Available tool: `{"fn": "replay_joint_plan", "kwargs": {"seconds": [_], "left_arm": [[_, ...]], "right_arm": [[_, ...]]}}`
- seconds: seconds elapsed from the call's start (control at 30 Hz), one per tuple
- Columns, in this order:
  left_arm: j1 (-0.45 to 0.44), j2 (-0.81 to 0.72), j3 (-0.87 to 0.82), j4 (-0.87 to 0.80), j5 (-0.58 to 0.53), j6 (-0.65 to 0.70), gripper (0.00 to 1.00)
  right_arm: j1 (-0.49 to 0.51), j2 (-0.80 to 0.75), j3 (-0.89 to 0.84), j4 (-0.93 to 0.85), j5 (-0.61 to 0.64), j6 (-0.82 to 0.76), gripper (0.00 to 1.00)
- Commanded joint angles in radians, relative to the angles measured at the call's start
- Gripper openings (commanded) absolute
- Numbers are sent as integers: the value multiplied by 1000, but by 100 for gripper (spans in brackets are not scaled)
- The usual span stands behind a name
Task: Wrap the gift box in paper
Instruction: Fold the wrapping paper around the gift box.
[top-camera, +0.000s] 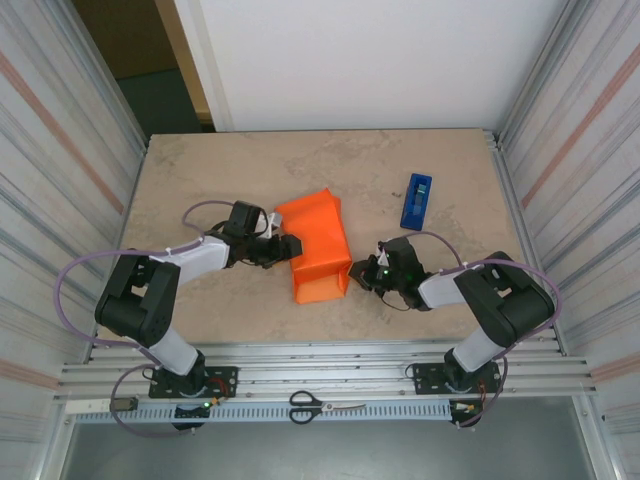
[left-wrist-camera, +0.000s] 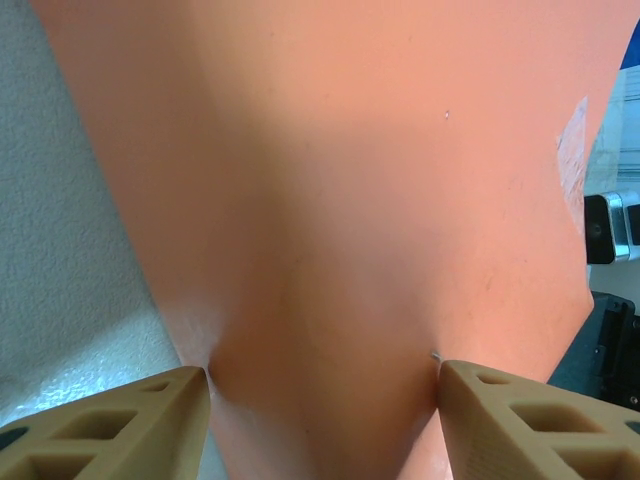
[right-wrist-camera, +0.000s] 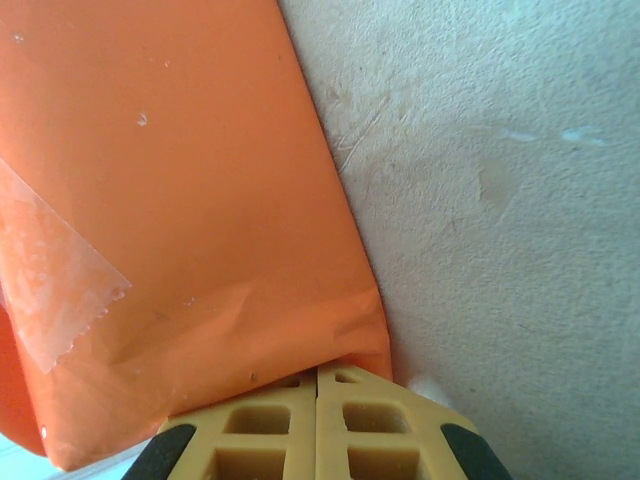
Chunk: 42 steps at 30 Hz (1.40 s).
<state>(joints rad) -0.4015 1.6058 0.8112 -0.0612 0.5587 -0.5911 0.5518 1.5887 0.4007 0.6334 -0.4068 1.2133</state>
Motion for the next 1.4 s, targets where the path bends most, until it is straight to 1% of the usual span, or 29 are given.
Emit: {"fn": "replay_joint_plan", "kwargs": {"seconds": [0.0, 0.23, 0.33, 0.57, 0.67, 0.8, 0.93, 1.1, 1.37], "left_arm": [[-8, 37, -33, -54, -50, 13, 61], [-8, 36, -27, -61, -49, 25, 61], [-7, 34, -29, -68, -54, 30, 60], [-7, 32, -36, -63, -59, 33, 60], [-7, 36, -36, -58, -57, 31, 60], [-7, 39, -32, -60, -57, 31, 59], [-7, 40, -30, -61, -57, 32, 59], [-7, 42, -29, -61, -55, 32, 59], [-7, 32, -33, -61, -59, 29, 58]], "right_arm": [[14, 20, -4, 81, 58, 61, 5], [48, 49, 9, 90, 131, 117, 5], [60, 59, 9, 124, 145, 142, 5], [83, 65, 7, 125, 194, 191, 4], [87, 54, -3, 127, 214, 238, 4], [97, 44, -12, 80, 248, 304, 4], [102, 43, -11, 89, 253, 345, 3], [112, 58, 18, 79, 237, 356, 2], [163, 82, 24, 118, 306, 433, 1]]}}
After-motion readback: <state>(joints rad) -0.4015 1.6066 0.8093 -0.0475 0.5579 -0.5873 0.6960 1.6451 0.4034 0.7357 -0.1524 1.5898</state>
